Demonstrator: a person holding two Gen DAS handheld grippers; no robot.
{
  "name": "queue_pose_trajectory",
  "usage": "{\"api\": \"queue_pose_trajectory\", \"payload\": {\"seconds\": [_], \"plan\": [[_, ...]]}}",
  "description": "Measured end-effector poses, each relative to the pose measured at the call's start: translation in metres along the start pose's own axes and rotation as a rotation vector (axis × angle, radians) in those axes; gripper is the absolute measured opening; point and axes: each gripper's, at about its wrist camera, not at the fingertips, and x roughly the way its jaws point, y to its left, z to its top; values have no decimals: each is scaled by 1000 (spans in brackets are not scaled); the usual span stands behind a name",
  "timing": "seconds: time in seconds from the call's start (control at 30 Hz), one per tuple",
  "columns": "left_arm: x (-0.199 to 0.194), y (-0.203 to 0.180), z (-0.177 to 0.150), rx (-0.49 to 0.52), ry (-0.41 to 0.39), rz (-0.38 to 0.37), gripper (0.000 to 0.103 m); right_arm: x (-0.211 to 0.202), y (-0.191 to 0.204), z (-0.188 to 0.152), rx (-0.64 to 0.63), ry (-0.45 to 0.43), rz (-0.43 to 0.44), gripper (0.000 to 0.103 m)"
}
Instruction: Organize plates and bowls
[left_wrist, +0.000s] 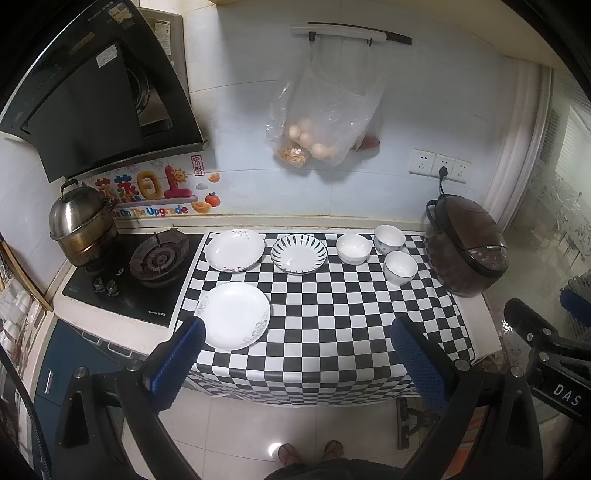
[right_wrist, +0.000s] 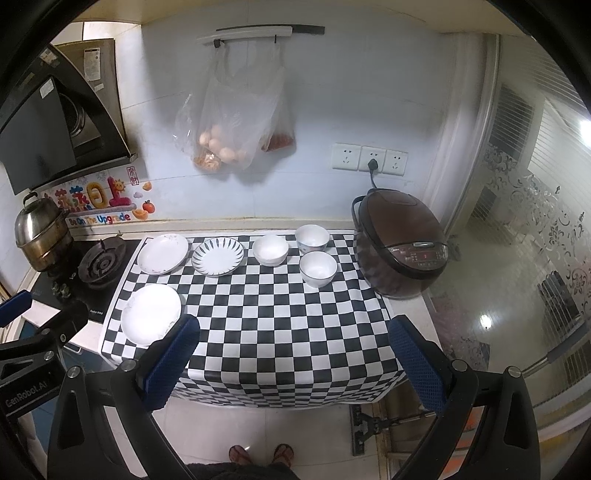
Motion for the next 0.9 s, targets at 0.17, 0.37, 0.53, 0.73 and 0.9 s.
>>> {"api": "queue_pose_trajectory", "payload": {"seconds": [0.17, 0.37, 0.53, 0.73, 0.9], "plan": [[0, 1, 2, -6, -7, 4, 103, -3, 1, 0, -7, -10, -4, 103], [-2, 4, 8, -8, -16, 7, 103, -5, 2, 0, -9, -15, -3, 103], [-1, 6, 10, -8, -15, 6, 103, -7, 1, 2, -7, -19, -4, 103], [-2, 5, 9, -9, -17, 8, 103, -7, 1, 2, -8, -18, -3, 103], [-2, 5, 8, -8, -17, 8, 103, -7, 1, 2, -8, -19, -3, 103]]}}
